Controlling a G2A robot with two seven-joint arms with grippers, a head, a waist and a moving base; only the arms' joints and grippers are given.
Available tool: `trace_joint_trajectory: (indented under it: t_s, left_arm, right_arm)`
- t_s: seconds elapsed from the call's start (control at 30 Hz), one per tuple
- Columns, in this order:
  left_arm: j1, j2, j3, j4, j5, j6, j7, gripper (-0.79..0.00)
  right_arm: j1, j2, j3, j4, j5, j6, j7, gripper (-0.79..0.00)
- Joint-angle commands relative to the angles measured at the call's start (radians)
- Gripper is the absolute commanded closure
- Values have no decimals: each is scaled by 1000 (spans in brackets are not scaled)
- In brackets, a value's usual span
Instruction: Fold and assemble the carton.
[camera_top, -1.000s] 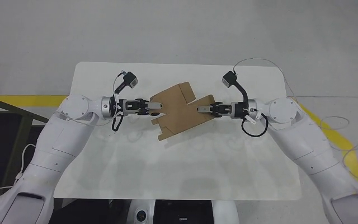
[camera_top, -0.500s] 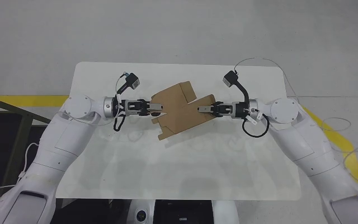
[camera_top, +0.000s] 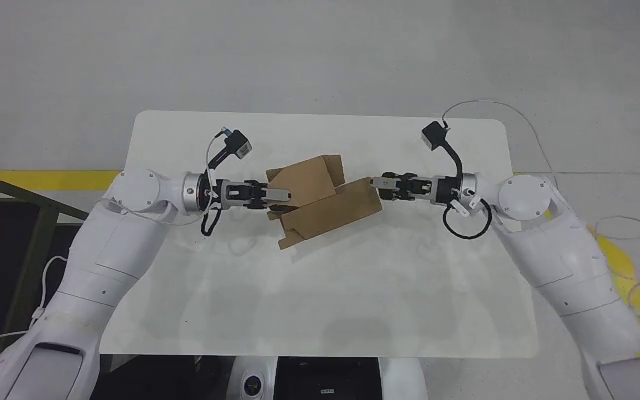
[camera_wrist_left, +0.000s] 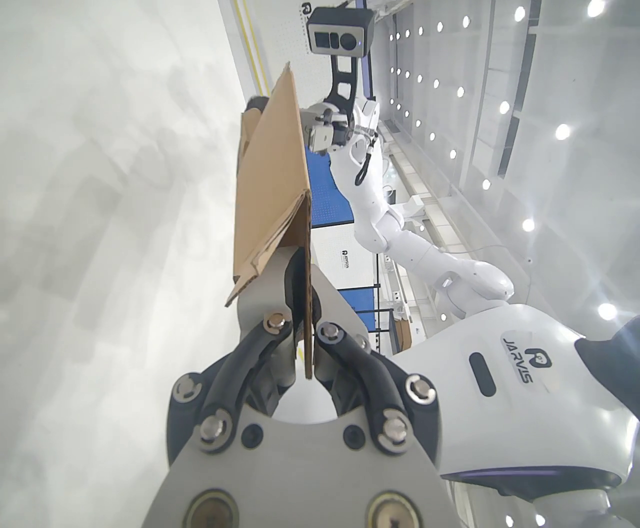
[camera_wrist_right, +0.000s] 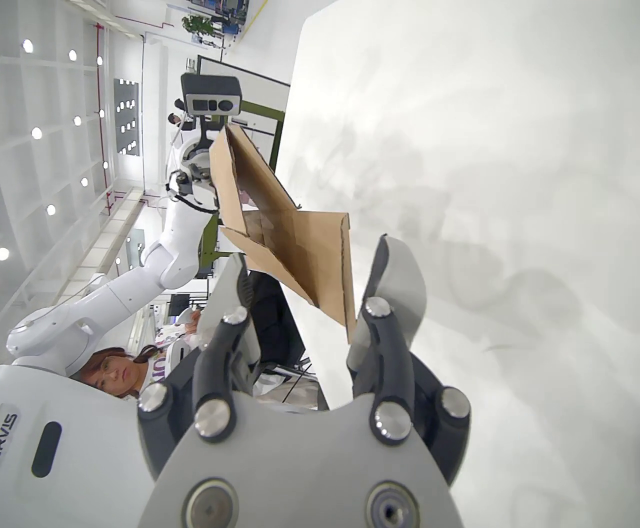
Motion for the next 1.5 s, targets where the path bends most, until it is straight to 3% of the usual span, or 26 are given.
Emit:
trace_joint_trajectory:
  t_s: [0.0, 0.17, 0.4, 0.93, 1.47]
  left_arm:
    - [4, 1, -3, -12, 19, -8, -2, 0]
    - [17, 3, -8, -37, 50, -14, 6, 0]
    - [25, 3, -10, -50, 82, -16, 22, 0]
    - [13, -10, 20, -59, 61, -23, -38, 0]
    - [3, -15, 10, -60, 18, -20, -73, 0]
  right_arm:
    - [-11, 6, 29, -10, 5, -11, 3, -785]
    - [-30, 10, 62, -72, 79, -55, 59, -785]
    - [-3, -15, 7, -103, 210, -120, 152, -785]
    - [109, -98, -142, 60, 336, -212, 221, -785]
    - [137, -161, -198, 179, 482, -232, 292, -711]
